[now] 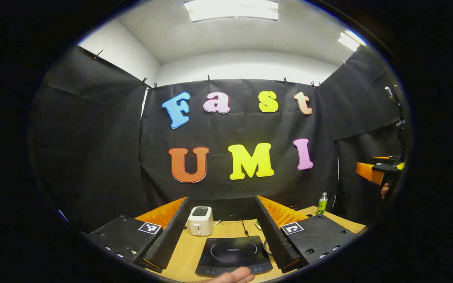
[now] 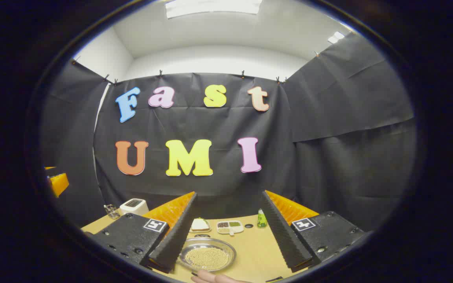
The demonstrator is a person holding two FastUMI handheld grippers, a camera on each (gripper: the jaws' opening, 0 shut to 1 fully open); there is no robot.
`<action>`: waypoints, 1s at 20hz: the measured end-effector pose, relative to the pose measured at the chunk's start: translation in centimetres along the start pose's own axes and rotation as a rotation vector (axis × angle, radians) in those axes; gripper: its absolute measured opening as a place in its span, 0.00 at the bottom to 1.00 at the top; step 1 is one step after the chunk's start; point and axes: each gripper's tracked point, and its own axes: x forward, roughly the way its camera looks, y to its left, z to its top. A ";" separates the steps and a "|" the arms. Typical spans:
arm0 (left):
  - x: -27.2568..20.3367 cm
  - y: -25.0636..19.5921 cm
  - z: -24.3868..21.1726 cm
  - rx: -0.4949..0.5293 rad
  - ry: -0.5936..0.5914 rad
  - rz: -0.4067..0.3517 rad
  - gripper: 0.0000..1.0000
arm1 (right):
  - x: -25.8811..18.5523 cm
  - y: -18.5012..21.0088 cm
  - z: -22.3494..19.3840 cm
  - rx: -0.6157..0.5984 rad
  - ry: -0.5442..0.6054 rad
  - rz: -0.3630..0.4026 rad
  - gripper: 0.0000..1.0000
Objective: First push the handle of the pot to place it horizontally, then grasp the pot with both hands and set it on the induction cooktop.
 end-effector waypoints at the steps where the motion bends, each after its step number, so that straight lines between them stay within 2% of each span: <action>1: 0.0 -0.2 -0.3 0.015 0.011 0.001 0.95 | 0.1 -0.4 0.0 0.000 0.000 -0.009 0.96; 10: -0.3 -1.6 -0.1 0.042 0.010 -0.016 0.96 | 0.6 -1.7 -1.0 0.016 0.017 -0.002 0.96; 11: -0.4 -1.5 0.0 0.045 0.009 -0.013 0.96 | 0.7 -2.1 -0.8 0.019 0.010 -0.009 1.00; 12: -0.4 -1.6 0.0 0.044 0.011 -0.015 0.96 | 0.7 -2.4 -0.9 0.019 0.006 -0.015 0.96; 13: -0.5 -1.8 -0.1 0.042 0.016 -0.021 0.96 | 0.8 -2.6 -0.9 0.019 0.003 -0.018 1.00; 14: -0.5 -1.8 -0.3 0.041 0.020 -0.025 0.96 | 0.8 -2.7 -1.0 0.019 0.004 -0.019 0.96; 20: -0.5 -1.8 -0.5 0.034 0.029 -0.021 0.96 | 2.2 -1.8 -2.7 -0.003 0.038 0.015 0.96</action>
